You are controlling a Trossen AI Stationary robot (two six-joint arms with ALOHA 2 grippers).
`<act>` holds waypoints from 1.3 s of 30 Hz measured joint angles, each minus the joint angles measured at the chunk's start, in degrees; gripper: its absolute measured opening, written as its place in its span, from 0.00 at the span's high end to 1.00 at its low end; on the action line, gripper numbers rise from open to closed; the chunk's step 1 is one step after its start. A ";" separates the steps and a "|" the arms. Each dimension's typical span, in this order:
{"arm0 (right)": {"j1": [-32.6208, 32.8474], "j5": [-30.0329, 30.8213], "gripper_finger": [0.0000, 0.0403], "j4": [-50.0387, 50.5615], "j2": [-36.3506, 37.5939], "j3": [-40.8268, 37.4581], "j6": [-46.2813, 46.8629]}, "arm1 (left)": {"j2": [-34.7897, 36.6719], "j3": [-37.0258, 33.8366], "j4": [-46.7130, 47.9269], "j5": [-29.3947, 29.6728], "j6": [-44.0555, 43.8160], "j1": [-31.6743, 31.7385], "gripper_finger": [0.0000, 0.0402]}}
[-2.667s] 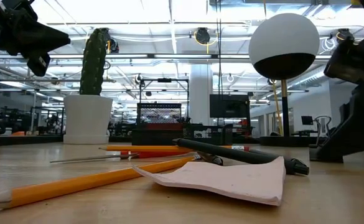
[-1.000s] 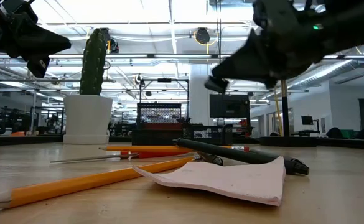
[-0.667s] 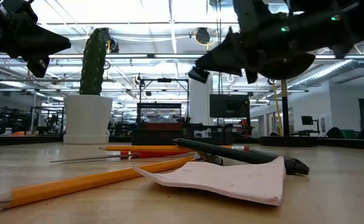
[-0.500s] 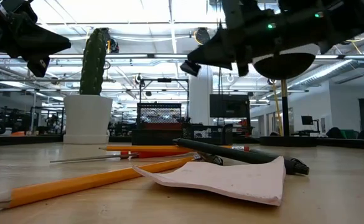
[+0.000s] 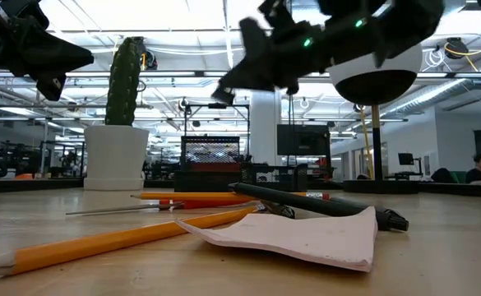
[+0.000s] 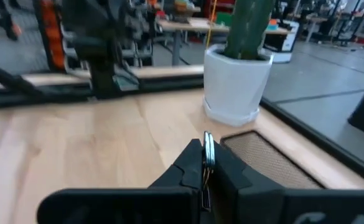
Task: Pick and place office supplies into organizer
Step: Put the top black binder clip into the bottom left of the desk organizer, then put the left black binder clip into the bottom left of the desk organizer
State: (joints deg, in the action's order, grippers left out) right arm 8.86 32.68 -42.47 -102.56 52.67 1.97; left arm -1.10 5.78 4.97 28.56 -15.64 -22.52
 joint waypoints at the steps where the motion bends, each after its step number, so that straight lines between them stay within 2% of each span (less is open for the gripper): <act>1: -0.24 -0.04 0.99 0.58 -1.43 1.02 0.01 | -0.02 0.00 0.02 0.00 0.00 0.00 0.90; 11: -2.56 1.74 0.99 7.77 -11.22 9.30 0.18 | 0.00 0.00 0.15 -0.02 -0.86 0.00 0.90; 22: -3.61 3.27 0.95 10.14 -11.72 9.74 1.62 | -0.02 0.00 1.51 -0.02 -1.12 0.00 0.90; 31: -3.70 3.44 0.96 12.26 -11.72 9.74 1.68 | -0.01 0.00 1.42 -0.02 -1.55 0.00 0.90; 39: -4.37 3.49 0.91 14.02 -11.72 9.74 1.84 | 0.00 0.00 1.41 -0.02 -1.72 0.00 0.90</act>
State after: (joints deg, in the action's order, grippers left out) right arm 4.49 36.17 -28.45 -114.28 62.41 3.81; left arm -1.11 5.78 6.39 28.53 -17.36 -22.52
